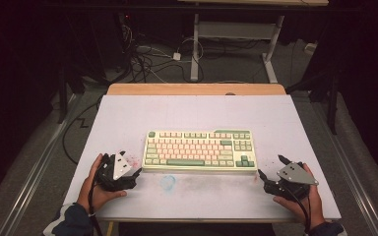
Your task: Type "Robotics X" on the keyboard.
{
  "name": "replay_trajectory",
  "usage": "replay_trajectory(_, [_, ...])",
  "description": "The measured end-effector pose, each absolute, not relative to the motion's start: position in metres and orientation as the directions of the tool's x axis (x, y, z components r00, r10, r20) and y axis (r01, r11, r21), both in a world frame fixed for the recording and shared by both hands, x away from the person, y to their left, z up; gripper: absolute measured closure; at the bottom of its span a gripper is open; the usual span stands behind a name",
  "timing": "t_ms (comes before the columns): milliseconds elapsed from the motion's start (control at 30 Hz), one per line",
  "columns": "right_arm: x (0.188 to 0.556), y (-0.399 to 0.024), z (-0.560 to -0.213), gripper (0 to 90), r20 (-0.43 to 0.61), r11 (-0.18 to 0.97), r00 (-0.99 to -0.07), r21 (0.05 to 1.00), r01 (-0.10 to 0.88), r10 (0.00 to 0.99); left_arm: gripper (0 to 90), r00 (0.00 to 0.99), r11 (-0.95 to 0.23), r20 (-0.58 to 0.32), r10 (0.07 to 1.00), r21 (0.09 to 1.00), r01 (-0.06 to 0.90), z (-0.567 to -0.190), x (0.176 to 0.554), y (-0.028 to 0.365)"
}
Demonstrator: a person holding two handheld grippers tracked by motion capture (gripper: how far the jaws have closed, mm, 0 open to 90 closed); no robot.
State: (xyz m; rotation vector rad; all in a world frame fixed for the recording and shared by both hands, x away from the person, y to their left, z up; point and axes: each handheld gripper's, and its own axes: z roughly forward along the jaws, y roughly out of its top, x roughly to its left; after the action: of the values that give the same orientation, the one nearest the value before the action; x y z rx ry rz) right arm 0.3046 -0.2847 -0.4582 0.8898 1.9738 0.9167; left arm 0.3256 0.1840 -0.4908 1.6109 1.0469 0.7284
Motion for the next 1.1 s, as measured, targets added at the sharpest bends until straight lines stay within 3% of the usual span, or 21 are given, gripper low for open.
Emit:
replay_trajectory(367, [0.306,-0.283,-0.457,22.2,-0.346,0.5,-0.466,0.826,0.26,0.814,21.1,0.431,-0.083,-0.04,0.901,0.961,0.262,-0.49,0.321,0.187])
replay_trajectory(567, [0.307,-0.28,-0.454,31.3,-0.336,0.498,-0.477,0.826,0.266,0.812,21.2,0.423,-0.083,-0.039,0.905,0.96,0.267,-0.491,0.322,0.188])
replay_trajectory(600, [0.308,-0.278,-0.451,38.5,-0.329,0.499,-0.497,0.828,0.257,0.803,21.1,0.423,-0.086,-0.037,0.905,0.959,0.269,-0.491,0.321,0.187])
replay_trajectory(633, [0.308,-0.278,-0.451,38.5,-0.329,0.499,-0.497,0.828,0.257,0.803,21.1,0.424,-0.091,-0.034,0.905,0.958,0.271,-0.492,0.321,0.187])
replay_trajectory(667, [0.312,-0.275,-0.449,46.2,-0.312,0.498,-0.523,0.826,0.263,0.793,21.1,0.426,-0.093,-0.032,0.904,0.958,0.27,-0.492,0.321,0.187])
replay_trajectory(700, [0.312,-0.275,-0.449,46.2,-0.312,0.498,-0.523,0.826,0.263,0.793,21.1,0.426,-0.089,-0.036,0.904,0.959,0.27,-0.492,0.321,0.187])
replay_trajectory(767, [0.317,-0.272,-0.448,55.2,-0.283,0.49,-0.545,0.825,0.282,0.79,21.1,0.422,-0.085,-0.04,0.906,0.958,0.273,-0.492,0.322,0.188])
replay_trajectory(833, [0.322,-0.268,-0.445,65.4,-0.268,0.49,-0.557,0.819,0.299,0.786,21.0,0.421,-0.083,-0.043,0.906,0.957,0.276,-0.492,0.322,0.188])
replay_trajectory(867, [0.326,-0.263,-0.443,77.3,-0.239,0.485,-0.586,0.82,0.306,0.774,21.0,0.422,-0.085,-0.042,0.906,0.957,0.277,-0.492,0.322,0.188])
replay_trajectory(900, [0.328,-0.26,-0.441,81.8,-0.239,0.491,-0.591,0.814,0.311,0.771,20.9,0.422,-0.089,-0.038,0.906,0.957,0.277,-0.493,0.322,0.188])
replay_trajectory(1033, [0.335,-0.249,-0.437,90.0,-0.223,0.5,-0.623,0.807,0.313,0.75,20.7,0.426,-0.089,-0.043,0.904,0.955,0.283,-0.493,0.322,0.187])
replay_trajectory(1100, [0.341,-0.24,-0.435,90.0,-0.216,0.514,-0.656,0.803,0.303,0.723,20.5,0.428,-0.087,-0.046,0.903,0.954,0.286,-0.493,0.321,0.187])
